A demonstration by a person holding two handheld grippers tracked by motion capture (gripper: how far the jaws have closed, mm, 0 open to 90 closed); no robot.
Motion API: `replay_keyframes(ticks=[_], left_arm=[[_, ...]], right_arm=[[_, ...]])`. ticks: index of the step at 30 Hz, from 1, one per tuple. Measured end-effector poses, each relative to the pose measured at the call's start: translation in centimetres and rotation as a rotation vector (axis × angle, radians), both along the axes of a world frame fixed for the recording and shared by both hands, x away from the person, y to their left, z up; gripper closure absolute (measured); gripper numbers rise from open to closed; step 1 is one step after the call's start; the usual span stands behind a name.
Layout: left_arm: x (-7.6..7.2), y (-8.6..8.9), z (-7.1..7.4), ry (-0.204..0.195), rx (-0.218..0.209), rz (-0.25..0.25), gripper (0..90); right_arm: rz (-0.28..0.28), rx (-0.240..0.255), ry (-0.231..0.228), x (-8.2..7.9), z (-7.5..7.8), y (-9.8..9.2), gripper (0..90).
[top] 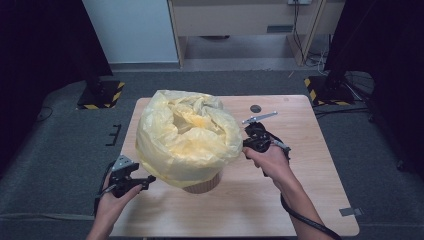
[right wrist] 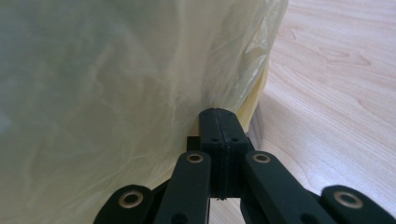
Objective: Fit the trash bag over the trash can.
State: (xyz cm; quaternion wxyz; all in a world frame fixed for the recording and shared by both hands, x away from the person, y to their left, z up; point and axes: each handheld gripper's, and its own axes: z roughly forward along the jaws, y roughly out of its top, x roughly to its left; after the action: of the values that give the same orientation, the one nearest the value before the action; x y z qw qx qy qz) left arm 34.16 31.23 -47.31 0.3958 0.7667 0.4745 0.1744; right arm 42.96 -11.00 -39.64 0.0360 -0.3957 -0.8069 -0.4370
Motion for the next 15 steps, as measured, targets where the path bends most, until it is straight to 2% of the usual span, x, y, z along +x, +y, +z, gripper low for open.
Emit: replay_keyframes(ticks=[6,13,15], left_arm=[[-0.2,0.9,1.6,-0.005,-0.021,0.038,14.7],[-0.5,2.1,4.8,-0.034,-0.066,0.085,18.1],[-0.6,2.3,5.6,-0.023,-0.045,0.072,19.9]], right_arm=[[-0.005,-0.002,0.011,0.2,-0.9,0.1,90.0],[-0.008,-0.019,0.012,0.1,-1.3,0.3,90.0],[-0.014,-0.02,0.015,0.2,-1.4,0.4,90.0]])
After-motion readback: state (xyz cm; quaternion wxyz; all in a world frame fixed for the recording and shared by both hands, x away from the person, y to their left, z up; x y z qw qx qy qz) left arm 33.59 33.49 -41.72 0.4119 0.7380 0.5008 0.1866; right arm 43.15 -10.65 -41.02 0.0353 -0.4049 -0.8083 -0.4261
